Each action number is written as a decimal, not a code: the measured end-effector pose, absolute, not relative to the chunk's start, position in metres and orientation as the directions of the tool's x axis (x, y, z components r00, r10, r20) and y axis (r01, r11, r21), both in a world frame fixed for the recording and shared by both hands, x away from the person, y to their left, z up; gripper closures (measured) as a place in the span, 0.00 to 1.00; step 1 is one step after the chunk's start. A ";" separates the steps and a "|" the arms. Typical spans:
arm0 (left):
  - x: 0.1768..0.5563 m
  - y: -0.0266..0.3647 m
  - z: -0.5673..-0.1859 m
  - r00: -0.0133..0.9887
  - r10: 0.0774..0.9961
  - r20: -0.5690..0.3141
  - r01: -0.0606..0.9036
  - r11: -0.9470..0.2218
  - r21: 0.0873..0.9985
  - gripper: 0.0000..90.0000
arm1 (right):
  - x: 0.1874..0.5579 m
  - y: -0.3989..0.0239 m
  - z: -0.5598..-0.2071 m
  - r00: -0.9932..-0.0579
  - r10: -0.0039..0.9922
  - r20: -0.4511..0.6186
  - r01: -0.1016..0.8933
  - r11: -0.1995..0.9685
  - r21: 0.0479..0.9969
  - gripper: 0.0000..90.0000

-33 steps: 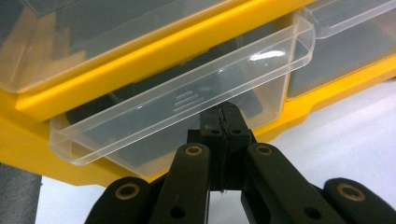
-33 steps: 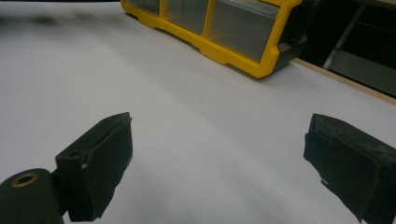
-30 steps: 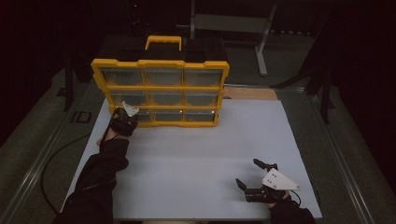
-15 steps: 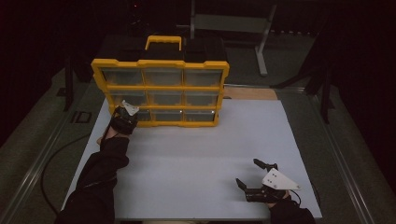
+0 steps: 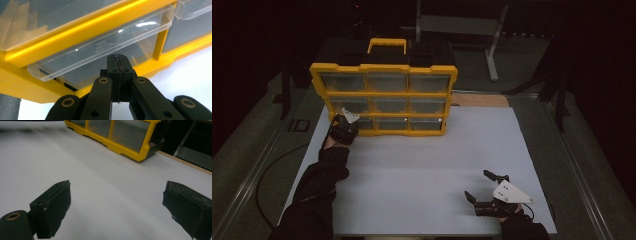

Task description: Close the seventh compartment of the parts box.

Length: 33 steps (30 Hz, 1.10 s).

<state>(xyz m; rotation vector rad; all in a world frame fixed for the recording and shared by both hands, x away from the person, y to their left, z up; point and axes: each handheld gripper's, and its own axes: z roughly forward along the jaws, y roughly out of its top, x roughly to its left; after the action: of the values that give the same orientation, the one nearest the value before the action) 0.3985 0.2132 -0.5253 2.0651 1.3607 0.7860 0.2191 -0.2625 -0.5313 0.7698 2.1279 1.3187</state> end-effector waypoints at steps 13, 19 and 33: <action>0.380 0.210 -0.518 0.346 0.931 0.117 0.599 -0.315 0.736 0.68 | 0.219 -0.262 -0.530 -0.708 0.693 -0.134 0.188 0.368 0.910 0.09; 0.372 0.208 -0.518 0.340 0.933 0.116 0.599 -0.310 0.738 0.52 | 0.219 -0.262 -0.530 -0.707 0.694 -0.137 0.187 0.370 0.910 0.09; 0.367 0.203 -0.520 0.408 0.911 0.055 0.634 -0.326 0.701 0.01 | 0.218 -0.262 -0.530 -0.706 0.696 -0.134 0.189 0.367 0.911 0.09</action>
<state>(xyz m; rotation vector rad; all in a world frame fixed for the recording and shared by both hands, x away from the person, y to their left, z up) 0.3669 0.2030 -0.5205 2.0703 1.3091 0.6030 0.2184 -0.2622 -0.5303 0.7632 2.1257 1.3184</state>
